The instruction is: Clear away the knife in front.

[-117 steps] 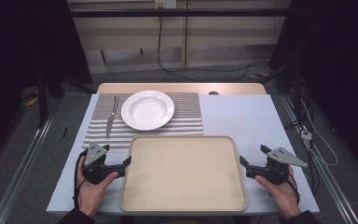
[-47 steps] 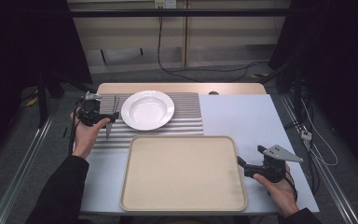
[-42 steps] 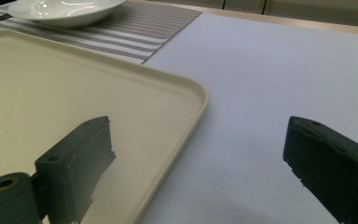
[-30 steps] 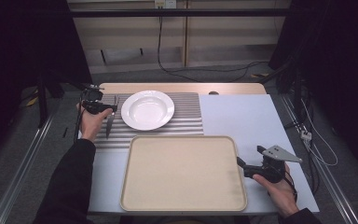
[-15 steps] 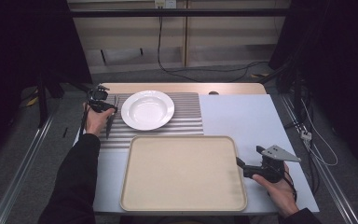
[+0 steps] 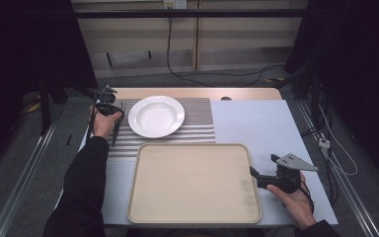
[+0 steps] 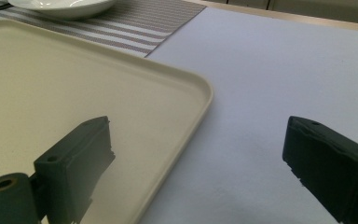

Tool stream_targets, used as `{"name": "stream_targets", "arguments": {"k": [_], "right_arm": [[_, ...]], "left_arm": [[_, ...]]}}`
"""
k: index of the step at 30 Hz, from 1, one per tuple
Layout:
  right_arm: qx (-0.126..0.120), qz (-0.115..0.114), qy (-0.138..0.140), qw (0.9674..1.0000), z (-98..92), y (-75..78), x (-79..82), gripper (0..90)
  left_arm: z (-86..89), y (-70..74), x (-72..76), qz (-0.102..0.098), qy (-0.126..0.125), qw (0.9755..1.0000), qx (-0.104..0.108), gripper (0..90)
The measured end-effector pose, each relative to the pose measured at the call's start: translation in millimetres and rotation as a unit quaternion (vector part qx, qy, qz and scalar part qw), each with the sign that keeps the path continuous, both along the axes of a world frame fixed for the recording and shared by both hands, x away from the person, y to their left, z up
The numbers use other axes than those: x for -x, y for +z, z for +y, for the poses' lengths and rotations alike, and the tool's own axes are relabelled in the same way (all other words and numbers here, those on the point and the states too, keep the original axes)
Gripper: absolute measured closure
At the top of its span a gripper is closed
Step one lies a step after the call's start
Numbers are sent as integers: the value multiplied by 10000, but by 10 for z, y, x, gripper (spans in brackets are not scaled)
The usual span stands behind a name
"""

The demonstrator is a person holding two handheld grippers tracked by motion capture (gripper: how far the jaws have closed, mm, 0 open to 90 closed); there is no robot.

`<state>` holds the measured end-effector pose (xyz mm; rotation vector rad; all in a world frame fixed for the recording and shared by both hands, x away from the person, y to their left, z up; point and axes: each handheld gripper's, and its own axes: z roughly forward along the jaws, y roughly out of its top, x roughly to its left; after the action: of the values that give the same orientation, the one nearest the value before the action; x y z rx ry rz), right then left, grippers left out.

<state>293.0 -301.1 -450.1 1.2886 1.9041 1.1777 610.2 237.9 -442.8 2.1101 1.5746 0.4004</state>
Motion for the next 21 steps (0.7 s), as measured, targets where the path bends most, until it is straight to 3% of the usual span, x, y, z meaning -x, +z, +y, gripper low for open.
{"name": "stream_targets", "arguments": {"k": [6,10,12,16,21], "right_arm": [[16,37,45,10000,9,-6,-4,81],[11,48,60,10000,16,-6,-2,81],[6,68,72,10000,15,-10,-7,79],[17,66,57,10000,17,-9,-4,80],[13,91,55,9999,14,-13,-7,81]], "left_arm": [[-38,7,-23,45,-16,10000,-35,765],[-43,-4,-26,7,63,10000,-8,765],[-57,3,-26,37,63,9999,-88,766],[-49,0,-37,81,141,9999,6,765],[-51,14,-62,194,103,9998,-32,764]]}}
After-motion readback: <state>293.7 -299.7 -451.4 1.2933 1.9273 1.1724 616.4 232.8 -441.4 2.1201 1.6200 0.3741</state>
